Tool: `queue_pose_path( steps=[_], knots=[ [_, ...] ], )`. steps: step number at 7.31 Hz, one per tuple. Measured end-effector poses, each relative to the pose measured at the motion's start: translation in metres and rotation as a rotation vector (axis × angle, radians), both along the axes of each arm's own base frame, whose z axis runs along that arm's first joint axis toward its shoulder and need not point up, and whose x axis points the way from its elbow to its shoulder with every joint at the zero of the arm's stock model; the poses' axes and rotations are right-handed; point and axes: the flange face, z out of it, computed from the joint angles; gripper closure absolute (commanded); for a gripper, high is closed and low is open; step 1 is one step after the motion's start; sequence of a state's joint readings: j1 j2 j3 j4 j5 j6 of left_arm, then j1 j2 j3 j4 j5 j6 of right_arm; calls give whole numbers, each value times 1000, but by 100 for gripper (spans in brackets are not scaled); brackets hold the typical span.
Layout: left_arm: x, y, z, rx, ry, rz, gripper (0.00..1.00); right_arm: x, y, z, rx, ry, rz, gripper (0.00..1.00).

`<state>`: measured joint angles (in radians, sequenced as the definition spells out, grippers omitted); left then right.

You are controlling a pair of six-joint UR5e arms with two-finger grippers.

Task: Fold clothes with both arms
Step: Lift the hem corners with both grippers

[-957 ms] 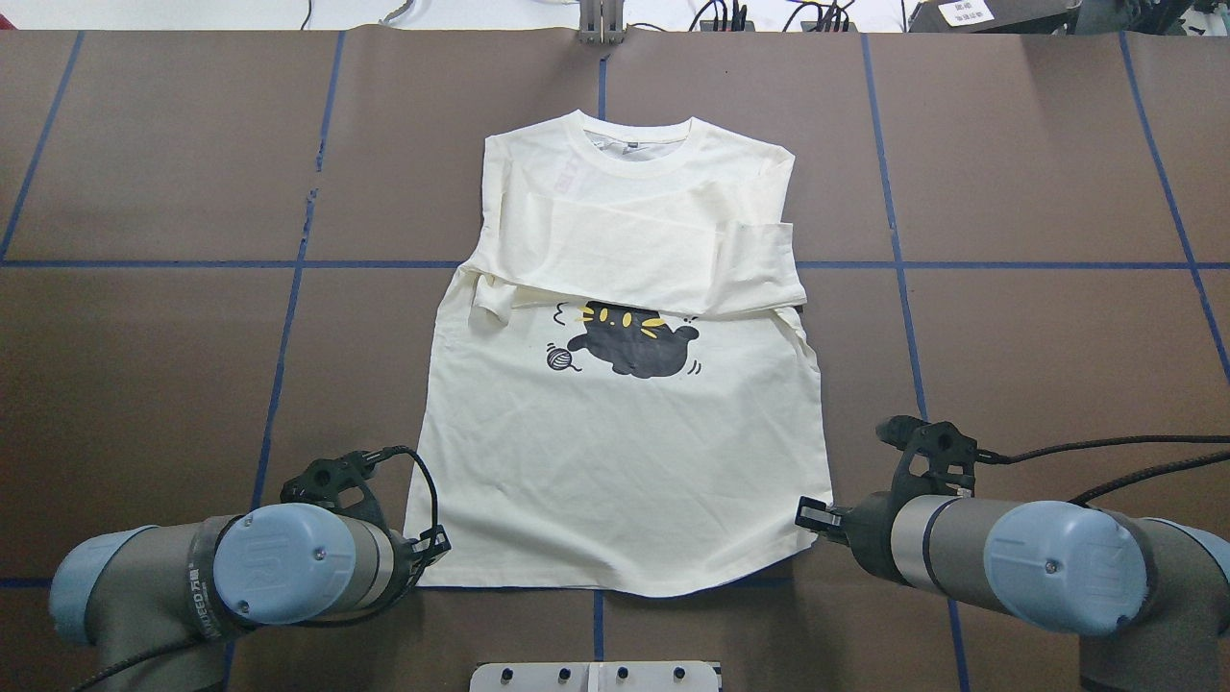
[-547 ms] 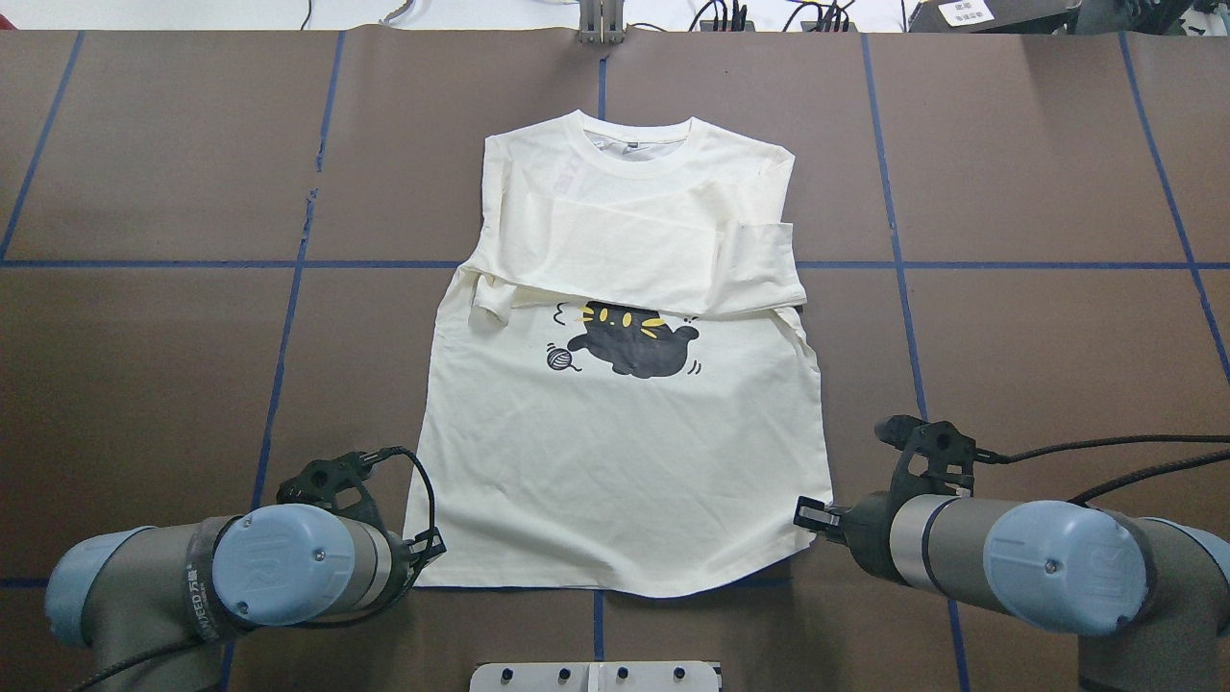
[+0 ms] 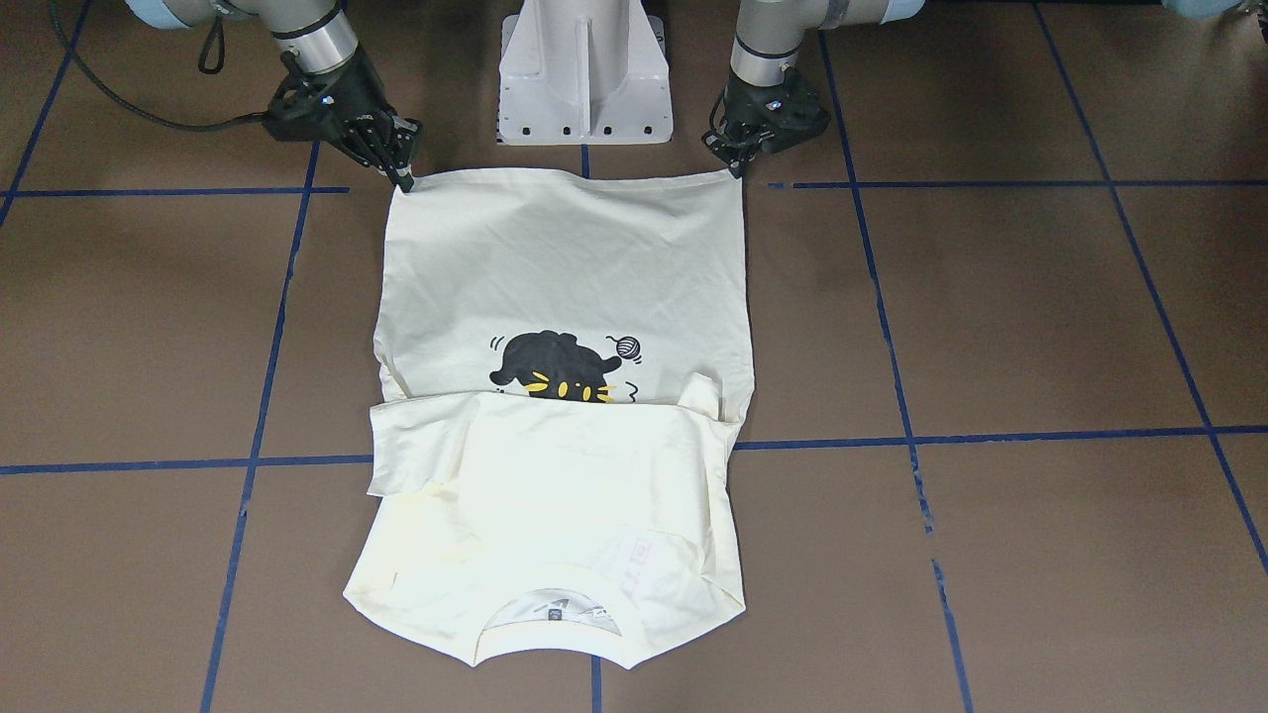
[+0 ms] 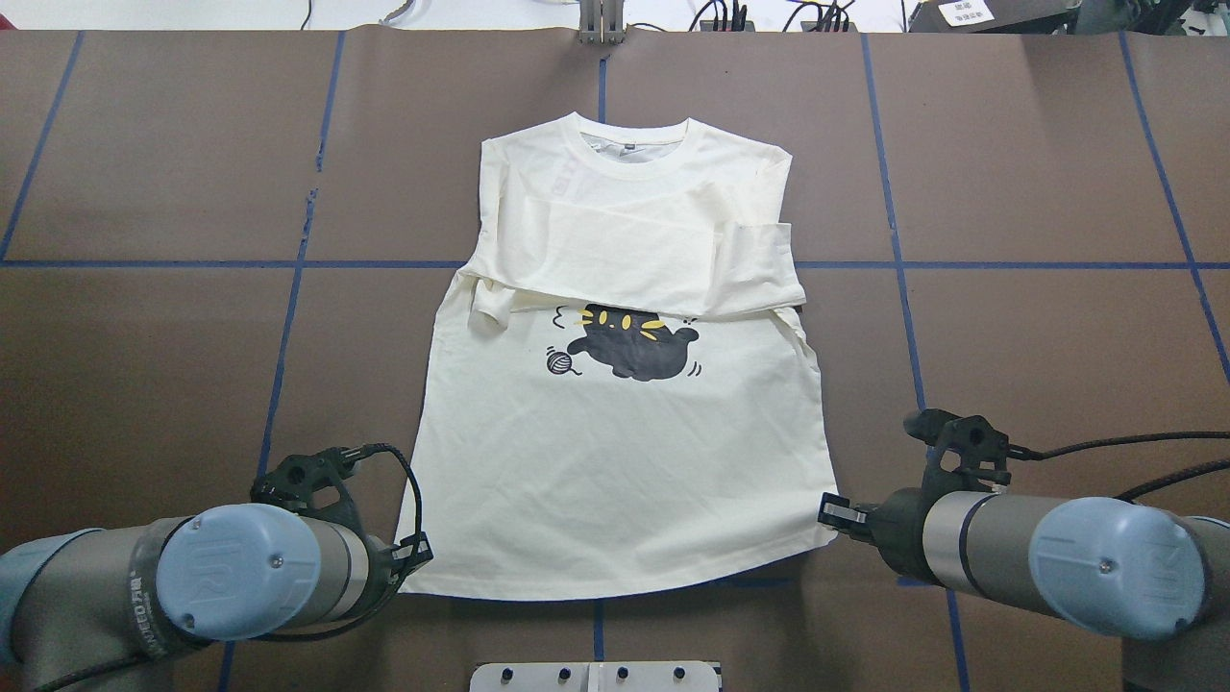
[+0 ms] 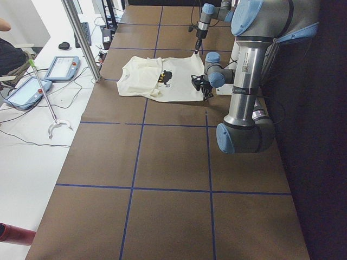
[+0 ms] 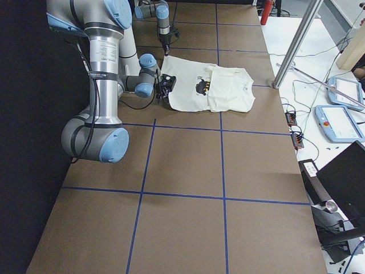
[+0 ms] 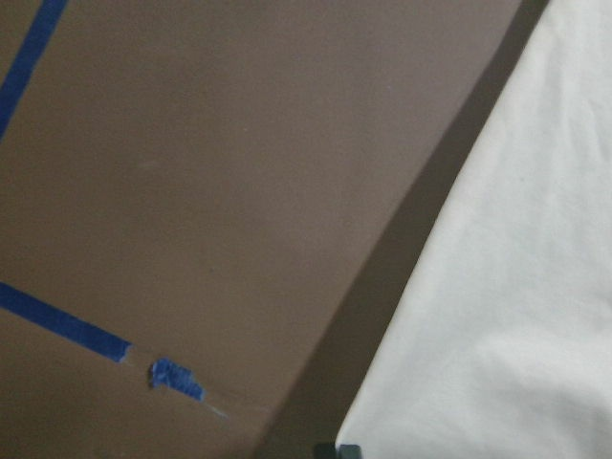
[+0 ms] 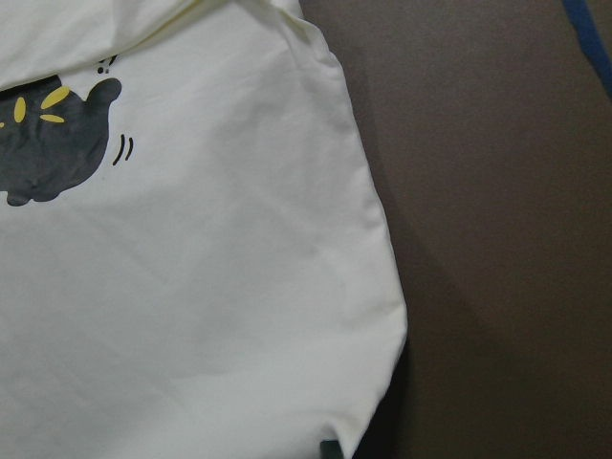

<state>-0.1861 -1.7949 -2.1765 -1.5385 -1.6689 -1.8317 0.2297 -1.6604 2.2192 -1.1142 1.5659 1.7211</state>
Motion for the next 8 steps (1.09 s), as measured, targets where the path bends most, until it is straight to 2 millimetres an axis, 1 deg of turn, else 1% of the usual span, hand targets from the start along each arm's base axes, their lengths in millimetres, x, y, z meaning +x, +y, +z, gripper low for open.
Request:
queue_pose_path(
  steps=[1,2,3,4,5,6,7,8],
  knots=[
    [-14,12,-17,19,28,33,100,13,6,1,-15,1,-24,100],
    [-27,27,-37,33,74,64,100,22,14,-1,-41,-10,-69,100],
    [-39,43,-56,41,120,97,100,28,24,-4,-80,-34,-140,100],
    [-50,57,-69,48,146,130,100,40,36,-8,-123,-66,-224,100],
    [-64,66,-77,66,144,168,100,58,48,-15,-155,-99,-297,100],
    [-78,70,-82,91,128,200,100,71,55,-22,-169,-121,-333,100],
    [-86,71,-85,111,116,223,100,77,60,-28,-173,-136,-352,100],
    [-90,71,-86,126,113,237,100,78,64,-33,-173,-146,-364,100]
  ],
)
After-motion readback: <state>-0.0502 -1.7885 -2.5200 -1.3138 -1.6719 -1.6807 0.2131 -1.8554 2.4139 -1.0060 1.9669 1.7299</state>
